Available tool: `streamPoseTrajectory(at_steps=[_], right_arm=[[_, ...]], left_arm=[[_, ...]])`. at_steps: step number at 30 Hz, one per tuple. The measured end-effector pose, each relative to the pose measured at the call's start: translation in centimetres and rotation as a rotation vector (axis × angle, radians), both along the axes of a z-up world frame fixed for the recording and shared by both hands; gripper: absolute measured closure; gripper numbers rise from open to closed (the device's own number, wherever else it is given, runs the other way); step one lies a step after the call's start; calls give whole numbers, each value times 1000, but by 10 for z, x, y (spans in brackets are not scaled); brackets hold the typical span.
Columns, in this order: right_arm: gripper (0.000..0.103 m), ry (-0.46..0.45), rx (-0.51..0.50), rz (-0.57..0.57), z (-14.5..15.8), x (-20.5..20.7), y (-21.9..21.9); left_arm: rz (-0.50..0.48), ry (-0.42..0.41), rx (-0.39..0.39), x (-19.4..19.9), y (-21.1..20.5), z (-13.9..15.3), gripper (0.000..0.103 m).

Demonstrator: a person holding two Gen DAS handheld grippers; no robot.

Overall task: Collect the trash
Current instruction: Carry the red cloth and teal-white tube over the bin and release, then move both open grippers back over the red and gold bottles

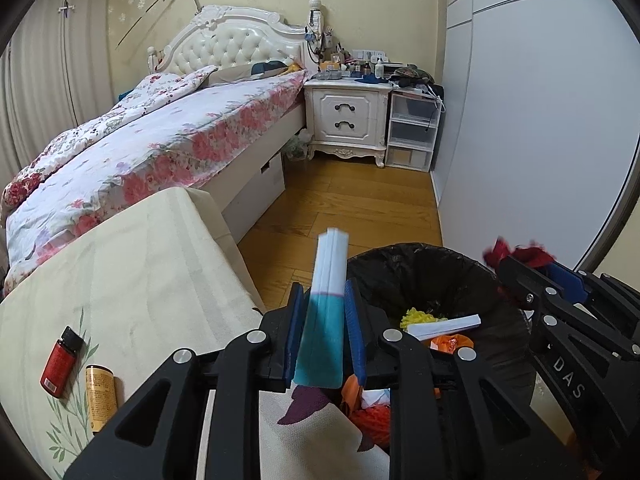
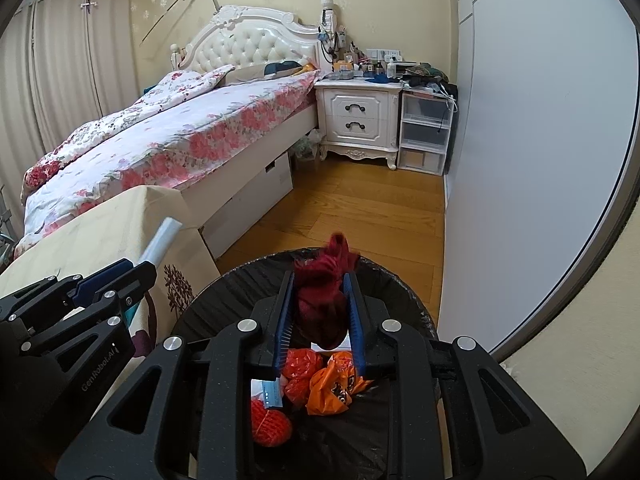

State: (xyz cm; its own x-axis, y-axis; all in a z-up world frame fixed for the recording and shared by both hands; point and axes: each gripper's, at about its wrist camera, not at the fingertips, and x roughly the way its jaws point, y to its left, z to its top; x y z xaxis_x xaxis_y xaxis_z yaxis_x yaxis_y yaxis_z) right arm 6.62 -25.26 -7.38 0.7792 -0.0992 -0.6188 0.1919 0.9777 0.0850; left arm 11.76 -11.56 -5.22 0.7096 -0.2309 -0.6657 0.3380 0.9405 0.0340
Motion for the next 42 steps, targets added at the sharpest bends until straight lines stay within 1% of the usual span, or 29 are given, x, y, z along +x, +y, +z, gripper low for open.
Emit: streamPoseTrajectory(at_steps=[2,3,4,5,6,7,11,13,17,19,23,28,31,36,38,40,42], right_arm=[[78,0,-2,-4,0,1,0],[77,0,-2,-7,0,0,0],[74,0,-1,-9,-1,1,-1],[71,-1,-1,-12,0,0,-2],[66,-4,-3,-16,0,0,-2],[66,-5,-4,-19,0,0,-2],[63,-8,-7,-27,1,0,-4],[55,-14,-11,-33,2,-1,-4],[52,-15,-13,-42,3,-2,-6],[47,-17,-12,-47,3,-2,-7],[42,-16,-14,-62,3,-3,-9],[29,-22,-17,-83,4,-6,-13],[25,-18,-13,-95,3,-7,-14],[21,-11,19,-98,3,-8,-18],[20,-11,15,-97,4,-9,-16],[16,-17,2,-98,6,-11,-13],[16,-18,-3,-85,8,-12,-8]], left_arm=[[6,2,-1,1,0,0,64],[10,0,-2,1,1,-1,60],[13,-2,-3,1,1,-1,55],[14,-2,-2,1,1,-1,49],[17,-3,-1,1,2,-1,46],[21,-3,0,1,2,-1,41],[29,-1,4,1,4,-3,35],[36,-5,6,1,5,-3,32],[49,0,-2,2,10,-2,30],[60,-1,-2,2,12,-1,29],[73,-4,-2,1,16,0,27],[95,-18,14,-3,19,1,24],[106,-22,13,-4,23,4,24],[124,-35,2,-7,33,10,23],[135,-44,3,-10,38,13,21],[141,-52,5,-13,42,16,21],[149,-59,10,-16,48,19,20]])
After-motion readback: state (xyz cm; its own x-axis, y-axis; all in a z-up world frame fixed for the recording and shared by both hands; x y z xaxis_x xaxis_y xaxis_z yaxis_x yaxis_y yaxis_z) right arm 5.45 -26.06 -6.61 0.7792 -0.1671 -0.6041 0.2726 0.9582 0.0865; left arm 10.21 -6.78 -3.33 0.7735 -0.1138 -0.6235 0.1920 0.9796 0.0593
